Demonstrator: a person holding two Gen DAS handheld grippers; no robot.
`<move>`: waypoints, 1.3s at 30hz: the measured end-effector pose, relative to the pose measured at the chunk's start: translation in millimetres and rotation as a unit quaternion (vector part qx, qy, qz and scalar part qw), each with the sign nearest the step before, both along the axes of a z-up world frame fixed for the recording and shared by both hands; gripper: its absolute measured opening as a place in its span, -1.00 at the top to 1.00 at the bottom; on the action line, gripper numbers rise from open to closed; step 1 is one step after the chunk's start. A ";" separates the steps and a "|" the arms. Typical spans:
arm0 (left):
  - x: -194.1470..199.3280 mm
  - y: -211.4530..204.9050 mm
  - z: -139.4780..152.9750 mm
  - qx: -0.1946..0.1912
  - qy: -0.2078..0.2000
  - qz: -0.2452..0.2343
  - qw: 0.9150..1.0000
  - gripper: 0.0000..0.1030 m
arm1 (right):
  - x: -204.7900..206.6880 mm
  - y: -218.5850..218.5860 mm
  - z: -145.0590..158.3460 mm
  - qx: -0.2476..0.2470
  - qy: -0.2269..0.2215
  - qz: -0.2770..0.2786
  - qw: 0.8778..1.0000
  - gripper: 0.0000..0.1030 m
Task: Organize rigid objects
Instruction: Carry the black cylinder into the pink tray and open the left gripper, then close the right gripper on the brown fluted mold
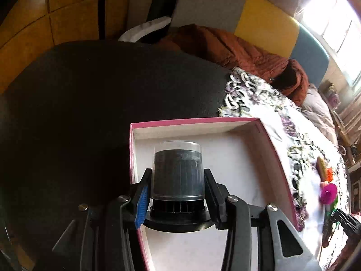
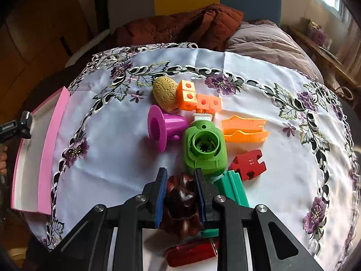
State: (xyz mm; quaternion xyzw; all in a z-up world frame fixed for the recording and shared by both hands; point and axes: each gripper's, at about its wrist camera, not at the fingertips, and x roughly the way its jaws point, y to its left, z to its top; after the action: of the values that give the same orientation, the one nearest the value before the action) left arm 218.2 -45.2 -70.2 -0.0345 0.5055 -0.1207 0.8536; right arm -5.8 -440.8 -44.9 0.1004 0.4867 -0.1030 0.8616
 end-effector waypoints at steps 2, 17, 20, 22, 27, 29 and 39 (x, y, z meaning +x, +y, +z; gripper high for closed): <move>2.5 0.2 -4.7 0.004 0.008 0.006 1.000 0.15 | 0.1 -0.1 -0.2 0.000 0.000 0.000 1.000 0.53; -34.6 12.0 20.6 -0.005 -0.016 0.022 1.000 0.02 | -3.6 -17.8 0.3 0.090 -0.018 -0.020 0.996 0.35; -51.3 15.2 31.3 -0.009 -0.027 0.019 0.999 0.02 | -4.5 -18.5 0.5 0.092 -0.018 -0.023 0.995 0.35; -62.8 17.8 37.1 -0.017 -0.031 0.017 0.999 0.02 | -5.1 -17.3 1.5 0.092 -0.018 -0.022 0.995 0.24; -91.4 17.7 45.6 -0.019 -0.040 0.001 0.999 0.02 | -7.1 -10.7 4.5 0.076 -0.016 -0.018 0.997 0.04; -102.4 16.8 45.2 -0.021 -0.039 -0.007 0.999 0.02 | -8.3 -6.4 5.8 0.067 -0.016 -0.017 0.997 0.04; -146.8 5.2 42.8 -0.021 -0.054 -0.037 0.998 0.02 | -11.2 13.4 2.0 -0.031 -0.010 -0.020 0.999 0.54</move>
State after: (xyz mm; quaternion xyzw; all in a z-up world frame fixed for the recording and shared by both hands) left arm 71.4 -40.0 -27.4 -0.0273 0.4572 -0.1643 0.8736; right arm -17.1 -427.4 -42.9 0.0843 0.4723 -0.1339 0.8671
